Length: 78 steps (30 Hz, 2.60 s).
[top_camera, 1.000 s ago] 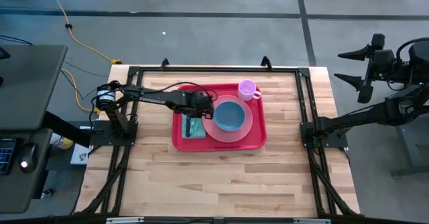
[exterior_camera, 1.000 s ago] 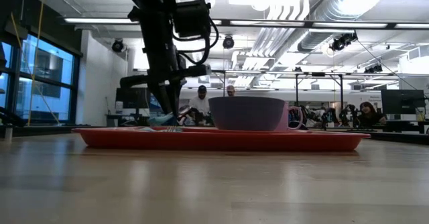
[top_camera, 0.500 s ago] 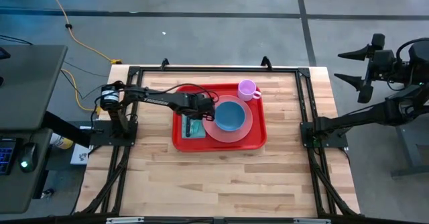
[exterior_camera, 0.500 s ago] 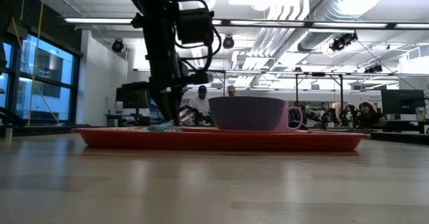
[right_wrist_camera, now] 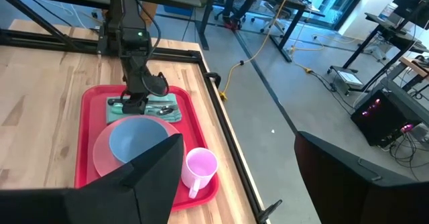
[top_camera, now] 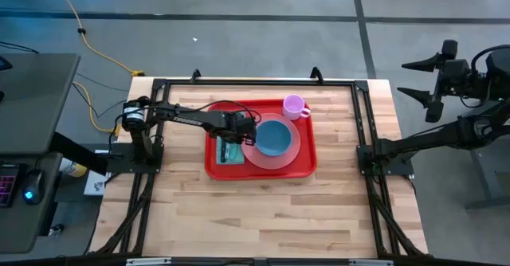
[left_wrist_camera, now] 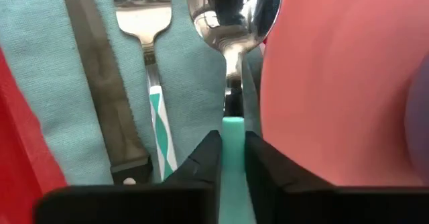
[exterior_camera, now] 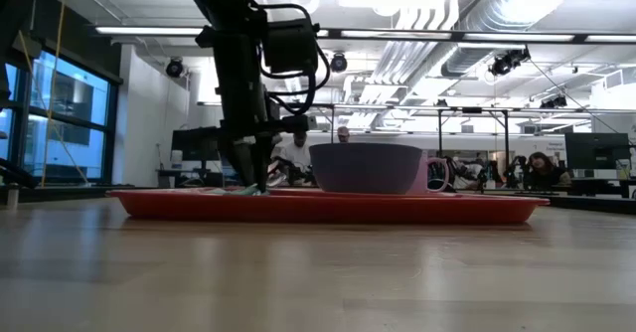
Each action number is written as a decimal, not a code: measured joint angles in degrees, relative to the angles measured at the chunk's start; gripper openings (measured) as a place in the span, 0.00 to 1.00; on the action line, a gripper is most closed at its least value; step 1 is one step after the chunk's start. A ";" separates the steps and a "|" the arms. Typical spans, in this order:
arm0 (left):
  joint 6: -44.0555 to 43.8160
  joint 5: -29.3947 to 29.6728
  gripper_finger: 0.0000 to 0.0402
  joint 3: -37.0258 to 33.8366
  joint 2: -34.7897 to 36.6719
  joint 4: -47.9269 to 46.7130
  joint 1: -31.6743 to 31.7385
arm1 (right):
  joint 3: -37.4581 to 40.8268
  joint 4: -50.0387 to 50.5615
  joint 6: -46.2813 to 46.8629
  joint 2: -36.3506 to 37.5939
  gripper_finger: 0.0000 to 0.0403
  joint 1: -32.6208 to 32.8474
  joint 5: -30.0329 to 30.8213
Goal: Set up tray
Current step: Put the spoon on the blue towel on the tray, then return To Home Position
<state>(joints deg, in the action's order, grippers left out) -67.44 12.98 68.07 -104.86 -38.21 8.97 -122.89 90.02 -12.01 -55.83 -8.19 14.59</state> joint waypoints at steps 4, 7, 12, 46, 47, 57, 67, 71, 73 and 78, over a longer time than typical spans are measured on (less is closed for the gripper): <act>0.13 0.10 0.37 0.00 0.02 -0.05 0.02 | 0.00 0.00 -0.02 0.00 0.66 -0.01 0.02; 0.13 0.21 0.49 0.00 0.02 0.08 0.02 | 0.00 0.00 -0.02 0.00 0.66 -0.02 0.02; -0.19 1.03 0.59 0.00 0.02 0.49 0.02 | 0.00 0.00 -0.45 0.00 0.66 0.00 0.01; 21.82 26.22 0.44 49.69 8.38 -51.62 -1.30 | 0.00 0.00 0.89 0.06 0.66 -0.02 0.00; 22.06 28.13 0.44 50.65 9.75 -51.59 -2.12 | 0.00 0.00 1.03 0.13 0.66 -0.02 0.00; 25.75 44.05 0.44 50.42 25.09 -51.82 -15.99 | 0.00 0.02 3.00 1.96 0.66 0.00 -0.02; 26.28 58.06 0.44 36.63 40.34 -51.80 -31.35 | 0.00 0.00 12.71 4.98 0.66 -0.02 0.83; 20.07 59.44 0.44 24.97 48.32 -51.79 -34.34 | 0.00 0.02 16.40 5.79 0.66 0.00 1.62; 16.07 59.94 0.44 18.78 52.95 -51.84 -35.81 | -0.04 -0.01 18.53 5.88 0.66 -0.02 1.96; 10.26 60.05 0.44 4.81 63.52 -51.36 -40.80 | -0.04 -0.62 21.11 6.05 0.66 -0.02 1.76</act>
<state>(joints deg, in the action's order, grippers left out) -57.18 73.03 72.88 -41.34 -89.58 -31.83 -122.93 89.40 9.10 -49.78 -8.21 16.35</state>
